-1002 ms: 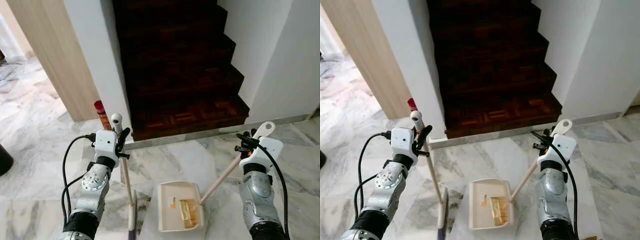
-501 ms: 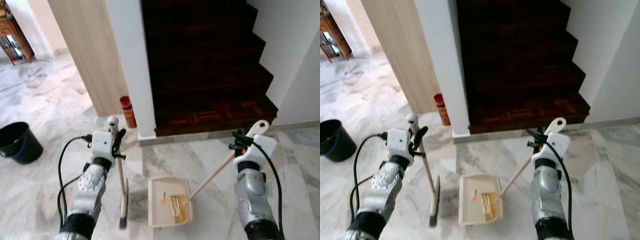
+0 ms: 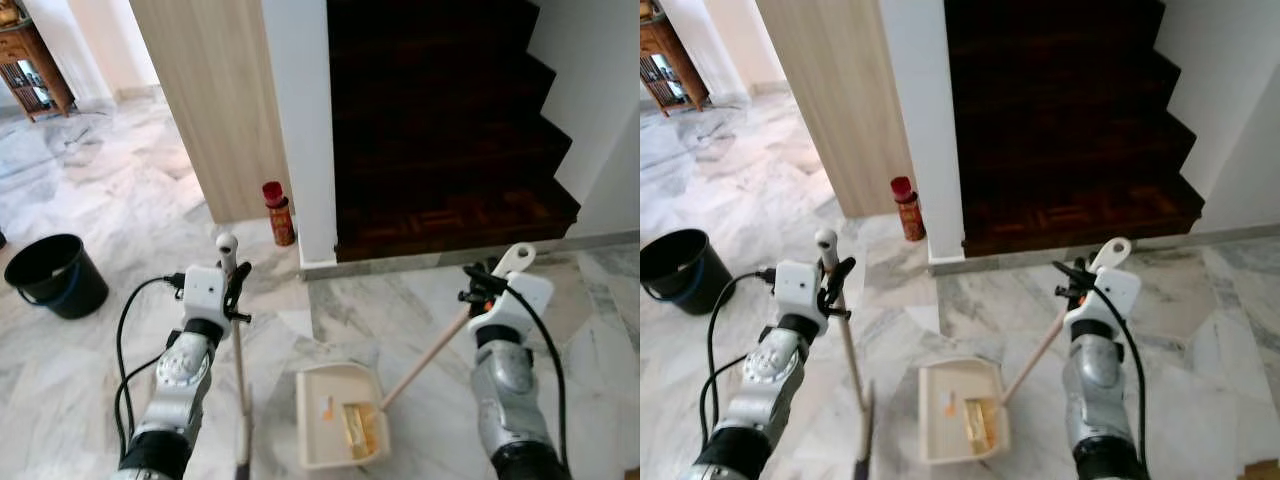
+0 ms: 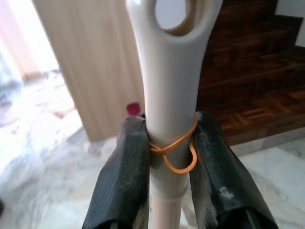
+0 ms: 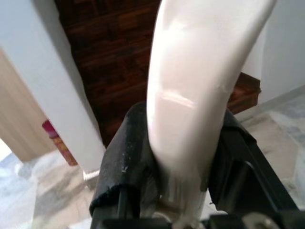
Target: Sweep floor
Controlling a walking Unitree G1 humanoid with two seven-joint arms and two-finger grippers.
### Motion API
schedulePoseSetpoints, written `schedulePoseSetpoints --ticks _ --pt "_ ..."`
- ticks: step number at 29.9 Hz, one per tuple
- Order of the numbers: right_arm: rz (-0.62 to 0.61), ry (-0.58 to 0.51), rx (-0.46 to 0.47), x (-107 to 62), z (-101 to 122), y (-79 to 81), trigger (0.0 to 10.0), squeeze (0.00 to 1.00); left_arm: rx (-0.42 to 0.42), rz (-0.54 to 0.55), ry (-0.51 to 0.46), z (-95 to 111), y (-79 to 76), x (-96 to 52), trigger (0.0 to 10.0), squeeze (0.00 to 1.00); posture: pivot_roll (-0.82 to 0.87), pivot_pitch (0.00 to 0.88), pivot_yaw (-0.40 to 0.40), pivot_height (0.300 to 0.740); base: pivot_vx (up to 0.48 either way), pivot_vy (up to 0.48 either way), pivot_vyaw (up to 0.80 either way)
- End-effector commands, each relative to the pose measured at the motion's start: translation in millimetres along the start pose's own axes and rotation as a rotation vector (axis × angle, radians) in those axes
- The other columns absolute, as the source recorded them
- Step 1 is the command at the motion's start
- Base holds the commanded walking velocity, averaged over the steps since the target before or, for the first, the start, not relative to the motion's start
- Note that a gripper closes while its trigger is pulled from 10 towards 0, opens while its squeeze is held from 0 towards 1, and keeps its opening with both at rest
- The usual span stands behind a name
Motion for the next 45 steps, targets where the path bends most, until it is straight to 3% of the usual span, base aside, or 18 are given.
schedulePoseSetpoints --ticks 1,45 --pt "0.044 -0.037 0.044 4.3 9.2 17.8 10.0 0.0 0.031 0.03 -0.038 9.5 12.3 1.9 10.0 0.0 0.0 0.0 0.07 0.74 0.0 0.341 0.0" --pt "0.082 -0.002 0.054 5.2 2.8 24.1 10.0 0.0 0.029 0.015 -0.04 9.1 7.4 -1.1 10.0 0.0 0.01 0.0 0.064 0.74 0.0 0.385 -0.07"
Point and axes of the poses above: a point about 5 cm out from each wrist's last joint towards the gripper, its own x axis pointing out of the wrist towards the gripper, its own z axis along the axis of the wrist's last joint, y = z × x, the point moved 5 cm from there along x, pointing out of the wrist towards the gripper, and after that the axes turned 14 degrees about x, right-handed, at the moved point
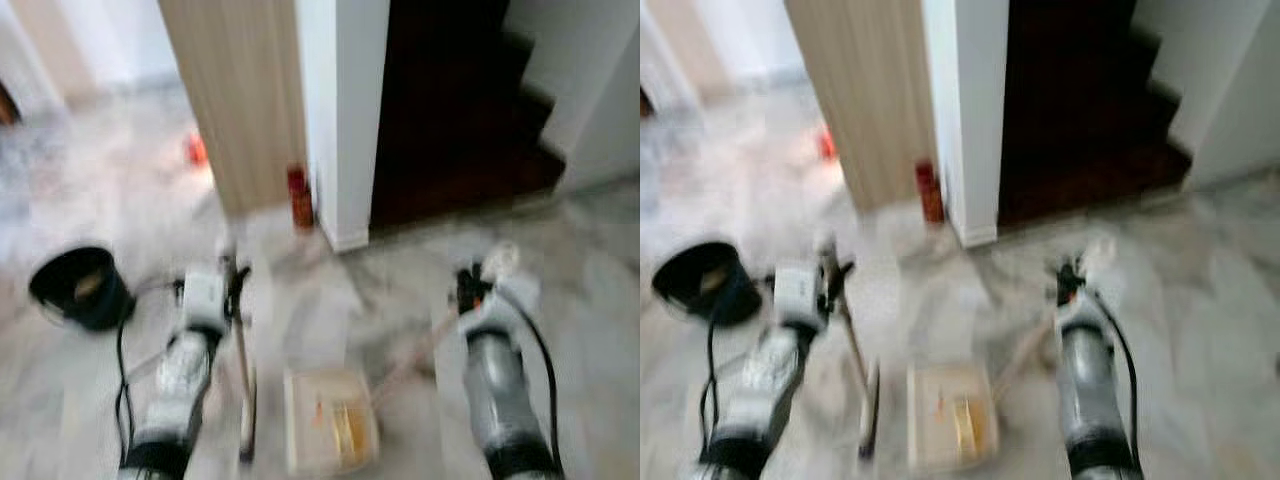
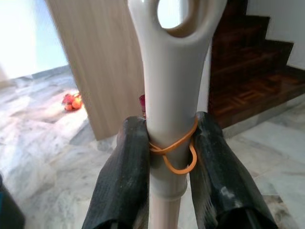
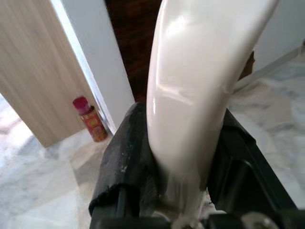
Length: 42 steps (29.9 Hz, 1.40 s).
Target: Sweep floor
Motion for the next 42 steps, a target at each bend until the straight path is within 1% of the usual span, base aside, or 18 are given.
schedulePoseSetpoints --ticks 1,24,28,37,39,42 --pt "0.045 -0.048 0.028 3.9 11.0 16.7 10.0 0.0 0.028 0.018 -0.034 8.7 9.0 2.4 10.0 0.0 0.01 0.0 0.064 0.74 0.0 0.398 0.0" --pt "0.068 -0.033 0.028 2.8 6.8 22.3 10.0 0.0 0.031 0.017 -0.028 7.6 9.9 1.1 10.0 0.0 0.02 0.0 0.064 0.74 0.0 0.398 0.0" --pt "0.085 -0.032 0.002 2.4 6.4 25.7 10.0 0.0 0.032 0.016 -0.025 7.1 9.2 0.1 10.0 0.0 0.02 0.0 0.062 0.74 0.0 0.398 0.0" --pt "0.098 -0.029 0.009 2.2 5.5 28.8 10.0 0.0 0.041 0.01 -0.025 7.4 8.6 0.3 10.0 0.0 0.02 0.0 0.064 0.74 0.0 0.4 0.65" --pt "0.091 -0.026 0.026 1.8 4.5 27.9 10.0 0.0 0.043 0.007 -0.025 7.6 8.1 0.4 10.0 0.0 0.02 0.0 0.065 0.74 0.0 0.399 0.0" --pt "0.094 -0.023 0.019 1.5 3.7 28.6 10.0 0.0 0.044 0.002 -0.024 7.4 7.4 0.2 10.0 0.0 0.02 0.0 0.066 0.74 0.0 0.399 0.0"
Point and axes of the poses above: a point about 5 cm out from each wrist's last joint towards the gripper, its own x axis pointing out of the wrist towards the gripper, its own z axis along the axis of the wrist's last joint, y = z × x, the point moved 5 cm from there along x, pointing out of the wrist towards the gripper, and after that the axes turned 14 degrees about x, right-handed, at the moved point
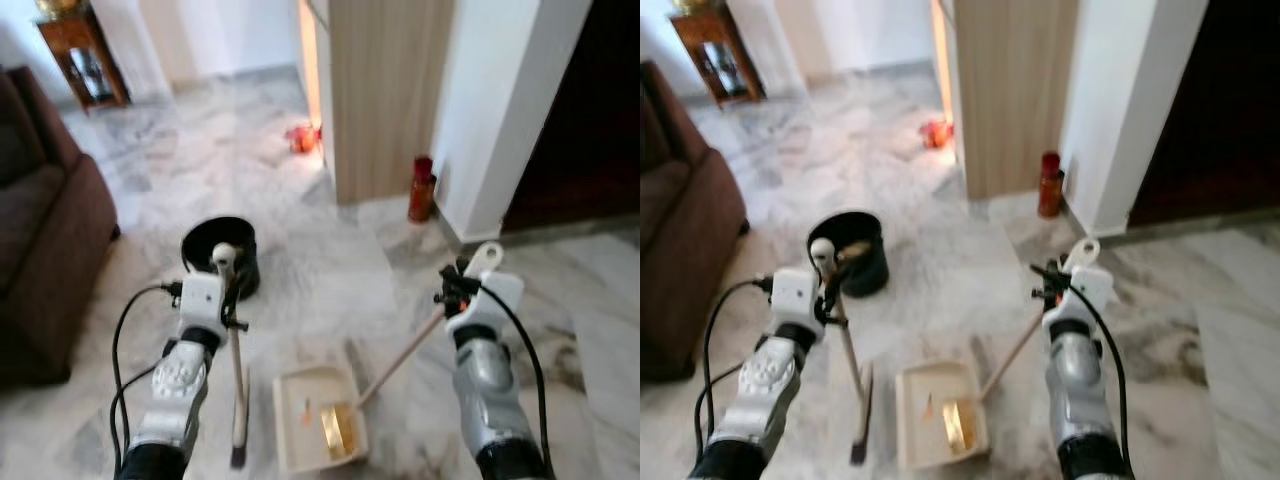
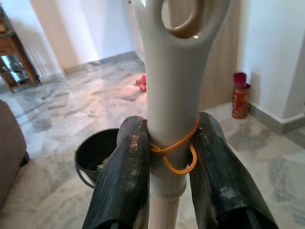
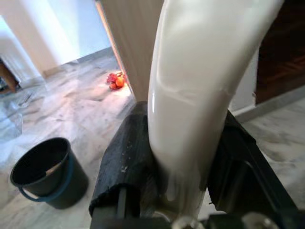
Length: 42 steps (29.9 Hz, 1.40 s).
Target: Sweep floor
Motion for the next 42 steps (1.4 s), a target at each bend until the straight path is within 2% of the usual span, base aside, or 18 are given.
schedulePoseSetpoints --ticks 1,15,24,27,32,36,42 --pt "0.034 -0.039 0.0 3.2 9.9 11.1 10.0 0.0 0.016 0.007 -0.025 6.6 5.3 2.3 10.0 0.0 0.02 0.0 0.066 0.74 0.0 0.394 0.0" --pt "0.05 -0.03 0.006 3.5 7.5 15.5 10.0 0.0 0.017 0.001 -0.024 7.8 2.4 3.0 10.0 0.0 0.02 0.0 0.07 0.74 0.0 0.377 0.0" --pt "0.06 -0.025 0.003 3.6 7.0 16.1 10.0 0.0 0.023 -0.004 -0.015 6.5 0.6 3.4 10.0 0.0 0.02 0.0 0.069 0.74 0.0 0.0 0.0" --pt "0.094 -0.029 -0.005 4.1 8.1 22.7 10.0 0.0 0.035 -0.009 -0.005 5.3 0.4 4.3 10.0 0.0 0.02 0.0 0.069 0.74 0.0 0.0 0.26" --pt "0.118 -0.018 -0.015 3.1 5.1 27.9 10.0 0.0 0.036 -0.009 0.004 3.8 0.5 4.7 10.0 0.0 0.02 0.0 0.07 0.74 0.298 0.0 0.76" --pt "0.115 -0.004 0.014 2.8 2.3 28.0 10.0 0.0 0.037 -0.013 0.007 3.1 -0.2 4.8 10.0 0.0 0.02 0.0 0.07 0.74 0.39 0.0 0.0" --pt "0.127 -0.006 -0.01 3.0 4.1 27.2 10.0 0.0 0.034 -0.015 0.013 2.3 -0.5 5.1 10.0 0.0 0.02 0.0 0.068 0.74 0.389 0.0 0.0"
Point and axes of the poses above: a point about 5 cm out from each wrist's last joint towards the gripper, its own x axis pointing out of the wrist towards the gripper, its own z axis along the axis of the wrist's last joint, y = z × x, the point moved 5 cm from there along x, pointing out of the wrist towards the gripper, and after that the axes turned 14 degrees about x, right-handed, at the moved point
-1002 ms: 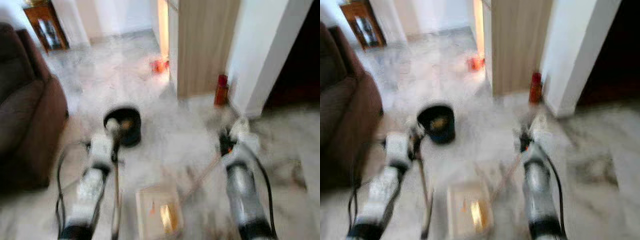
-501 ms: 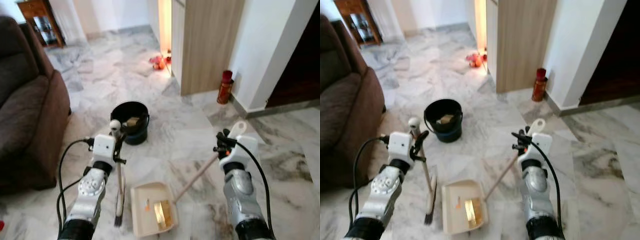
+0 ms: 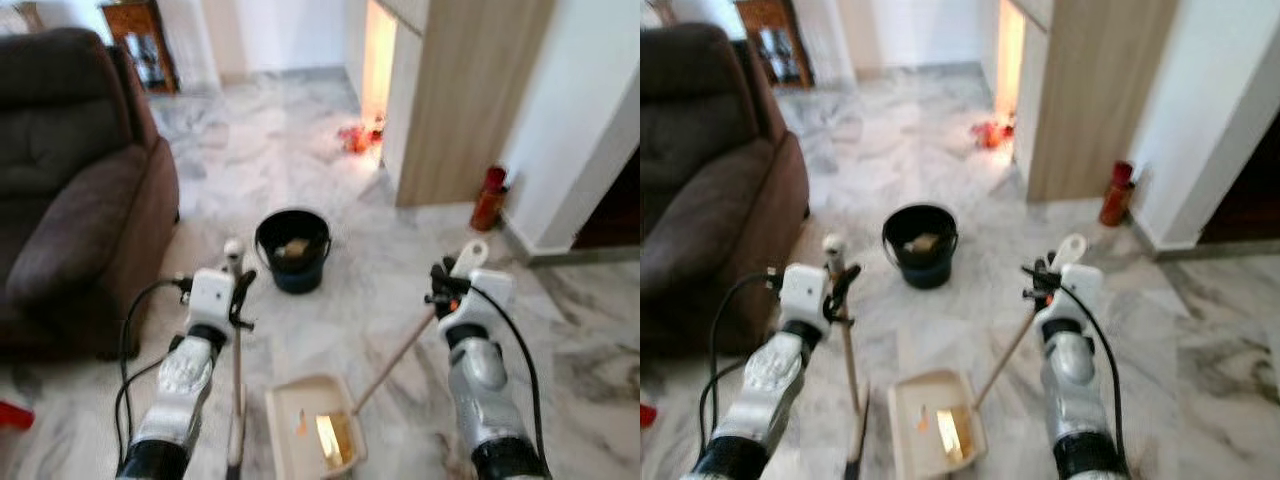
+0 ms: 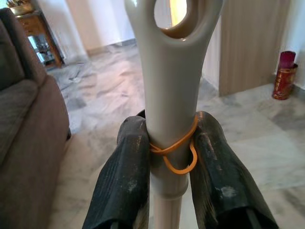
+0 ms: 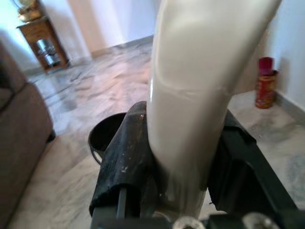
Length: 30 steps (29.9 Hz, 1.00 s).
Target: Sweep floor
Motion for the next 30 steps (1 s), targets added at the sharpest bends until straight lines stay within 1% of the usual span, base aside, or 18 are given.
schedulePoseSetpoints --ticks 1,3,6,10,12,19,21,23,30 --pt "0.005 -0.051 -0.007 2.6 15.4 -2.3 10.0 0.0 0.002 0.001 -0.042 13.4 -1.5 6.7 10.0 0.0 0.02 0.0 0.068 0.74 0.39 0.0 0.0" --pt "0.011 -0.052 -0.012 2.3 15.6 -1.5 10.0 0.0 0.001 0.001 -0.042 13.3 -1.6 6.7 10.0 0.0 0.02 0.0 0.067 0.74 0.392 0.0 0.27" --pt "0.02 -0.05 -0.011 2.0 15.1 0.1 10.0 0.0 0.0 0.001 -0.041 13.1 -2.2 6.3 10.0 0.0 0.02 0.0 0.065 0.74 0.389 0.0 0.73" --pt "0.024 -0.042 -0.002 1.7 13.2 1.1 10.0 0.0 -0.002 0.002 -0.04 12.8 -2.1 6.1 10.0 0.0 0.02 0.0 0.065 0.74 0.389 0.0 0.0" --pt "0.043 -0.037 -0.019 1.2 12.1 4.1 10.0 0.0 -0.002 0.002 -0.039 12.5 -2.0 5.9 10.0 0.0 0.02 0.0 0.064 0.74 0.39 0.0 0.0" --pt "0.055 -0.035 -0.023 0.9 11.8 6.4 10.0 0.0 -0.001 0.004 -0.034 11.7 -1.9 5.9 10.0 0.0 0.03 0.0 0.062 0.74 0.391 0.0 0.7" --pt "0.046 -0.034 0.002 0.8 11.1 5.4 10.0 0.0 0.0 0.004 -0.034 11.8 -1.9 5.9 10.0 0.0 0.03 0.0 0.062 0.74 0.388 0.0 0.0" --pt "0.047 -0.032 -0.01 1.1 11.1 5.2 10.0 0.0 0.0 0.004 -0.034 11.7 -1.6 6.0 10.0 0.0 0.03 0.0 0.062 0.74 0.392 0.0 0.0" --pt "0.053 -0.03 -0.007 1.2 10.9 6.2 10.0 0.0 -0.001 0.004 -0.032 11.5 -1.3 6.0 10.0 0.0 0.03 0.0 0.063 0.74 0.389 0.0 0.0"
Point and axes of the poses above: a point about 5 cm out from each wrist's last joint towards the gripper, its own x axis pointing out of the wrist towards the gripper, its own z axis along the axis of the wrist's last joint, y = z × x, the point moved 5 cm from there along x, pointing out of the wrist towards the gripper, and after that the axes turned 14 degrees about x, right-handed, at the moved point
